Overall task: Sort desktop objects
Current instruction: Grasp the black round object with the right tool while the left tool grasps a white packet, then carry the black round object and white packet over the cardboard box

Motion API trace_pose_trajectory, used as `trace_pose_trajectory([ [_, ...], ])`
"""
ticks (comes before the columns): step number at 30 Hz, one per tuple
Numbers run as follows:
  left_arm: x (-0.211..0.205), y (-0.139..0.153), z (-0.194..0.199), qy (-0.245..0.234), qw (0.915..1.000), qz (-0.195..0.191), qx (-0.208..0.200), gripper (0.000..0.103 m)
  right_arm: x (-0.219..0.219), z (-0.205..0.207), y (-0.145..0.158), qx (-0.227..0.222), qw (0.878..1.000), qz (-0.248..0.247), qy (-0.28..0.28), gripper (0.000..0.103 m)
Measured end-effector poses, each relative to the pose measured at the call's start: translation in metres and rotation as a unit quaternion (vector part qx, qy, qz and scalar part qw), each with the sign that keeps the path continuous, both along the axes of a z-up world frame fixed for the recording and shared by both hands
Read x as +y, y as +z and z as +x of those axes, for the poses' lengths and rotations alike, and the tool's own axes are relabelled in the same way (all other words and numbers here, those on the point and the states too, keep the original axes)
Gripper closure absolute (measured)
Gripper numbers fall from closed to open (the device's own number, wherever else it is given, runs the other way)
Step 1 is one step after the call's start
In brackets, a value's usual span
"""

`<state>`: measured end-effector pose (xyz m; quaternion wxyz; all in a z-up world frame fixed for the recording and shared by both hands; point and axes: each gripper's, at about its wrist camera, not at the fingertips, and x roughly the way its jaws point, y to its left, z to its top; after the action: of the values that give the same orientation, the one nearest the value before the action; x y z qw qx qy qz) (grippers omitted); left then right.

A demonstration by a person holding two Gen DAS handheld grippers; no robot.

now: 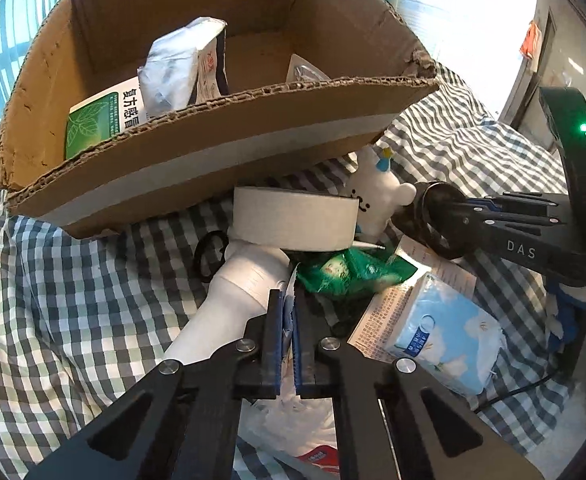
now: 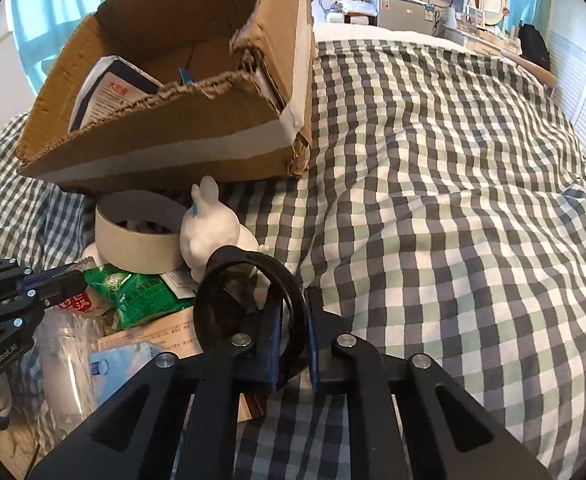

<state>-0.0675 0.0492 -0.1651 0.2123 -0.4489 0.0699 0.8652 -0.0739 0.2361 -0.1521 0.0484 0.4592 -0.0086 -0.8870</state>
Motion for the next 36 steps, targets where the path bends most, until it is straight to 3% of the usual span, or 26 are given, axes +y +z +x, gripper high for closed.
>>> trace_pose_trajectory([
  [10, -0.013, 0.027, 0.011, 0.009, 0.9994, 0.014, 0.03, 0.1, -0.002, -0.001, 0.023, 0.03, 0.999, 0.013, 0.0, 0.095],
  [18, -0.012, 0.051, 0.013, 0.02, 0.9973, 0.038, 0.059, 0.1, -0.003, 0.0, 0.059, 0.079, 0.997, 0.01, 0.008, 0.095],
  [36, -0.024, 0.136, 0.035, 0.046, 0.9831, 0.074, 0.161, 0.1, -0.045, 0.055, 0.152, 0.207, 0.978, -0.032, 0.025, 0.095],
])
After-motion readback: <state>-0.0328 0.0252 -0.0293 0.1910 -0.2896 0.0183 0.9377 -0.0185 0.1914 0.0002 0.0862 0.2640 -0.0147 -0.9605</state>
